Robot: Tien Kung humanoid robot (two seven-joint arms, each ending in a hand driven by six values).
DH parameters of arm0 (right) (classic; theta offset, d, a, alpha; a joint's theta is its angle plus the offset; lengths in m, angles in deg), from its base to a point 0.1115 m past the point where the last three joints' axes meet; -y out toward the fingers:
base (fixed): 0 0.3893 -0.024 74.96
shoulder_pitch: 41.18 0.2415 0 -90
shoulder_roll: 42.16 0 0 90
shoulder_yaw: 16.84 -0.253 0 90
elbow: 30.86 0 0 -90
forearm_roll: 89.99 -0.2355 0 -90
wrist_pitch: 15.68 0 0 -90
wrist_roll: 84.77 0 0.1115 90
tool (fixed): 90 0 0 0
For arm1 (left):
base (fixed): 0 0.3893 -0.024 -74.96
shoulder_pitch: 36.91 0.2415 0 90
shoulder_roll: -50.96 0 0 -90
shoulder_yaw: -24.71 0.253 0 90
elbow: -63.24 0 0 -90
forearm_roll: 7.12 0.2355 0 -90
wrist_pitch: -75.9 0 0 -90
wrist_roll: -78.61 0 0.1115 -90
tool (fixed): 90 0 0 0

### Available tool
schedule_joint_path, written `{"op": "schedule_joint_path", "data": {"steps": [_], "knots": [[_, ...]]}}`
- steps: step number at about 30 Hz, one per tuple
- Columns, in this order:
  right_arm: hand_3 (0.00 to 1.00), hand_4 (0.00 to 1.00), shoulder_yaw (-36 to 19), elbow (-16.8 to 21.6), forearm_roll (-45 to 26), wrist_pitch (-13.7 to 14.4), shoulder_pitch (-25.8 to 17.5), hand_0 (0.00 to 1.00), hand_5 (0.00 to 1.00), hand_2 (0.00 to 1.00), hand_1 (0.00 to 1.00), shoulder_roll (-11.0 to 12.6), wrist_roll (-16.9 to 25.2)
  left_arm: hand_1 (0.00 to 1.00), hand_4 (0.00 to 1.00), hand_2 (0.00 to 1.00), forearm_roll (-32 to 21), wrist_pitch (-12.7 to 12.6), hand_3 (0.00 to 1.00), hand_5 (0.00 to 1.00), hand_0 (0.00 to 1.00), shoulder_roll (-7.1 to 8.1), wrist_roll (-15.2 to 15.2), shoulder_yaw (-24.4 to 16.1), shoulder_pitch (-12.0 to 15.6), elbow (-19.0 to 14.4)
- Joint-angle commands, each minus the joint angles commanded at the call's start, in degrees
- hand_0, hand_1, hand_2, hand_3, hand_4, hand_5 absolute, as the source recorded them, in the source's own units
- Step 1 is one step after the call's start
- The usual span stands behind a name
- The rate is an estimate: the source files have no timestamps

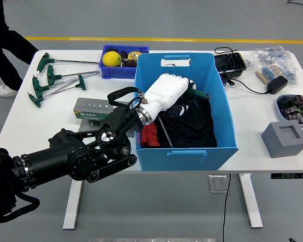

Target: Lift tool from toolbox,place it in box,lift tool from toolbox,place it in box

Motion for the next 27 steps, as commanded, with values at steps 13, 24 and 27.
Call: {"op": "schedule_joint_path", "data": {"steps": [13, 24, 27], "knots": [[0.611, 0.831, -0.1, 0.1, 0.3, 0.1, 0.0, 0.702, 0.757, 0.761, 0.689, 0.1, 0.1, 0.696, 0.998, 0.857, 1.0, 2.5, 0.841, 0.330, 0.575, 0.00, -0.2, -0.7, -0.7, 2.0], [0.611, 0.830, 0.3, 0.1, -0.4, 0.1, 0.2, 0.702, 0.756, 0.761, 0.689, 0.2, 0.3, 0.785, 0.998, 0.965, 3.2, 2.1, 0.900, 0.368, 0.706, 0.00, 1.0, -6.4, 1.2, -1.4], [0.610, 0.830, 1.0, 0.1, -1.7, 0.0, 0.3, 0.702, 0.757, 0.760, 0.689, 0.2, 0.6, 0.726, 0.985, 0.898, 0.2, -0.4, 0.820, 0.389, 0.646, 0.00, 4.4, -11.1, 4.0, -5.0]]}}
